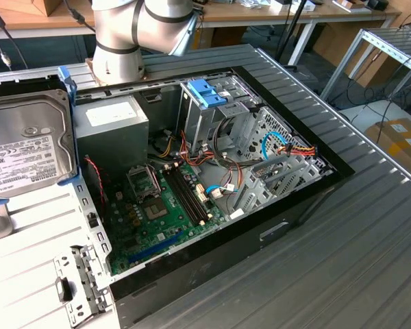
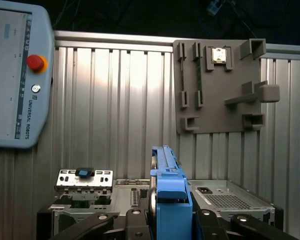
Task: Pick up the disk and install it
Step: 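Pick up the disk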
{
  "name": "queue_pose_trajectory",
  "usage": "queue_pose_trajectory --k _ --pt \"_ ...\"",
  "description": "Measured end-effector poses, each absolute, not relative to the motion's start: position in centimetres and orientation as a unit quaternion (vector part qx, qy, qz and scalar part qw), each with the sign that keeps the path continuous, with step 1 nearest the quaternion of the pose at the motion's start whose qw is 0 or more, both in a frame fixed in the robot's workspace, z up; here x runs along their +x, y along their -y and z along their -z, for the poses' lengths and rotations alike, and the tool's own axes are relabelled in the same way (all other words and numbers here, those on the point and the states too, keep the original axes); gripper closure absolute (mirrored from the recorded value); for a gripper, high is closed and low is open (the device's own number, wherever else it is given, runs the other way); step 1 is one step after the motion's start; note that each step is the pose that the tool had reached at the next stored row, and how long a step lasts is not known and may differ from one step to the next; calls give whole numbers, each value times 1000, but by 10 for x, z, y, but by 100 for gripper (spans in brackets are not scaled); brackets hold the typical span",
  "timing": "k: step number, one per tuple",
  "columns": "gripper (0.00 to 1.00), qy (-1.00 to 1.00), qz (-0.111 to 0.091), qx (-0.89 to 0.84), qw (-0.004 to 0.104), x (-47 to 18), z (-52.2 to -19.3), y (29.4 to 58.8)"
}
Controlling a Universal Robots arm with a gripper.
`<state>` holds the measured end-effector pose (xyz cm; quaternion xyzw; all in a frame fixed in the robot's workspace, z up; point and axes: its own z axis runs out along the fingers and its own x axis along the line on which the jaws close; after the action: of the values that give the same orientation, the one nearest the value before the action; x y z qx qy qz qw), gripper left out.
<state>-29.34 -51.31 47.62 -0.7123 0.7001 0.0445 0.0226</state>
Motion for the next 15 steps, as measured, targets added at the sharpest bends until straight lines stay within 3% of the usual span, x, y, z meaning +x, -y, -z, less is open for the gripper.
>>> queue_pose_trajectory --k 15 --pt "63 -700 -45 -712 23 -282 -476 516"
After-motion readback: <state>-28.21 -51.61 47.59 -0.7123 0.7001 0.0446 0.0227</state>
